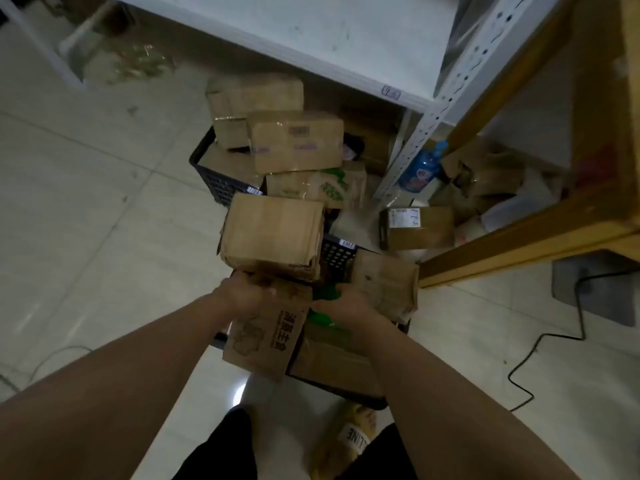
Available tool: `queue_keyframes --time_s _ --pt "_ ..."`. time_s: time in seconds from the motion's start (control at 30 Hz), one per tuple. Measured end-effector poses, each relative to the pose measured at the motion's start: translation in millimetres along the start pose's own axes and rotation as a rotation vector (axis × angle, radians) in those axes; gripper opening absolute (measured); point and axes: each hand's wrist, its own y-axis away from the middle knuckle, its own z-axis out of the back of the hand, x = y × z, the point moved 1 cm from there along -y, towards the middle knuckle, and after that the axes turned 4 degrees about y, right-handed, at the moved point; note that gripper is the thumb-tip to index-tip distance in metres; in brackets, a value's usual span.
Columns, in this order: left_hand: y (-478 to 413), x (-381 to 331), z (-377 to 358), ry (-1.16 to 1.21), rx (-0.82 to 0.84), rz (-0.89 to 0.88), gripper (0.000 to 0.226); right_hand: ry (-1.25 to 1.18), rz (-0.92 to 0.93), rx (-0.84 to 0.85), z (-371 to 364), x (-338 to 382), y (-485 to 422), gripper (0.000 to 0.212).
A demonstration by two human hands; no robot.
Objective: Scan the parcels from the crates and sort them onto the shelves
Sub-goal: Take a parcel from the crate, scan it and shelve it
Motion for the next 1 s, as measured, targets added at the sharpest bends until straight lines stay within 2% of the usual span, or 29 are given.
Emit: queue_keyframes --time_s 0.07,0.2,0.23,0.33,0.37,0.47,0.53,0.57,0.63,0.73,0.83,0.9,1.0 --pt "-15 2 -7 0.115 -0.037 0.003 0.078 -0.027 -0.026 0.024 -11 -5 -26 0.089" --pt "-29 6 -18 0.319 -0.064 0.008 0.052 -0.140 -0.139 0.077 -31 -14 -60 0.061" --pt "-31 8 -20 0.345 -0.096 0.028 0.056 -0.174 -0.165 0.080 -34 -13 -62 0.054" --pt "-46 23 -24 0.412 -0.152 0.129 0.091 -0.299 -0.195 0.098 -38 -3 -56 0.044" --pt "-44 22 -23 0.429 -0.157 0.165 0.093 -0.321 -0.195 0.086 -37 -2 -50 0.043" --pt "19 -21 -14 0.545 -0.099 0.305 0.065 -0.326 -0.203 0.126 -26 8 -22 0.036" --pt "51 -42 -10 0.629 -0.006 0.333 0.051 -0.338 -0.180 0.118 -10 18 5 0.025" --pt "63 -48 -7 0.664 0.027 0.351 0.053 -0.339 -0.171 0.109 -1 23 20 0.024" --pt "94 -67 0 0.748 0.061 0.367 0.063 -0.337 -0.145 0.105 17 40 48 0.035" --pt "136 -105 15 0.890 -0.034 0.339 0.076 -0.403 -0.182 0.089 48 66 100 0.054" --pt "184 -158 29 0.994 -0.076 0.252 0.066 -0.476 -0.128 0.063 85 89 154 0.037" --pt "217 -197 35 1.029 -0.034 0.171 0.064 -0.516 -0.061 0.034 109 102 184 0.034" --pt "261 -243 47 1.025 -0.068 0.088 0.078 -0.486 0.065 -0.073 139 126 234 0.034"
